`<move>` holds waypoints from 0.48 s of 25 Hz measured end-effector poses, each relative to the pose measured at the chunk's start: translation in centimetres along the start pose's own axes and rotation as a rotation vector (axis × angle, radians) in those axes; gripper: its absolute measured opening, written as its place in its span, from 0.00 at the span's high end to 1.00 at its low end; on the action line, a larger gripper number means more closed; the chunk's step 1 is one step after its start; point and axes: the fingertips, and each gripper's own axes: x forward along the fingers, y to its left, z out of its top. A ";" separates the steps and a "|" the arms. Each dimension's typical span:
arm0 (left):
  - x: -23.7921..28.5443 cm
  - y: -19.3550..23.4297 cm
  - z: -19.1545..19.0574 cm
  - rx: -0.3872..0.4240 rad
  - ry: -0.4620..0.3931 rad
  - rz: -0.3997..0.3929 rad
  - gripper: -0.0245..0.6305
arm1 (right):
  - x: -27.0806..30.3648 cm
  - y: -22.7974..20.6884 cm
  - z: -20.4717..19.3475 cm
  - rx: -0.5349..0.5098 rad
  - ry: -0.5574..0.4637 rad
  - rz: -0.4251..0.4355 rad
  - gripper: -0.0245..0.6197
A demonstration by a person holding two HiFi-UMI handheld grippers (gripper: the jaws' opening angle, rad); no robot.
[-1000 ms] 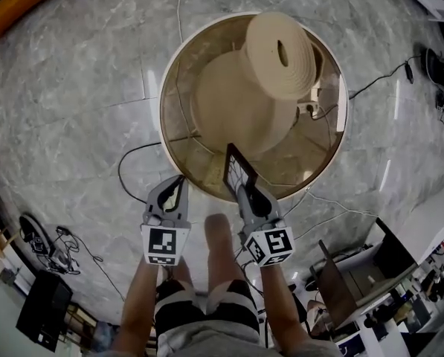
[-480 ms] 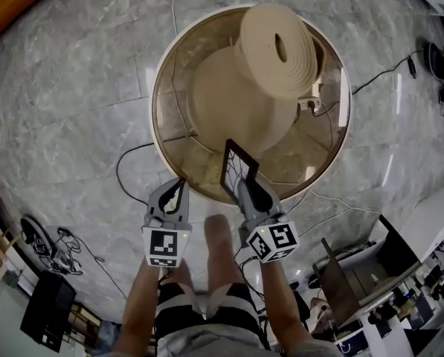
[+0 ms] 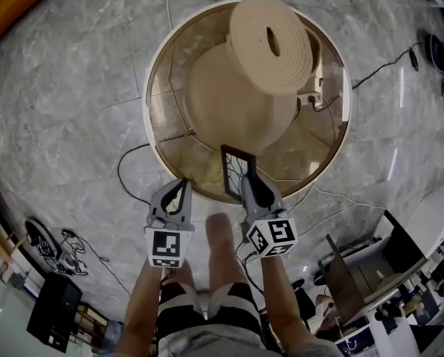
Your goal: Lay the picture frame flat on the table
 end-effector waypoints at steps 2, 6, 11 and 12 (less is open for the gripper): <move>0.1 -0.2 0.0 0.003 0.003 -0.004 0.93 | 0.1 -0.5 -0.1 0.002 0.000 -0.009 0.84; 0.5 -0.8 0.4 0.011 0.007 -0.013 0.93 | 0.1 -1.8 -0.4 0.008 0.004 -0.023 0.83; 1.2 -1.6 0.5 0.021 0.008 -0.024 0.93 | 0.3 -3.1 -1.0 0.013 0.012 -0.043 0.82; 1.3 -1.7 0.6 0.022 0.008 -0.026 0.93 | 0.2 -3.3 -1.0 0.014 0.012 -0.045 0.81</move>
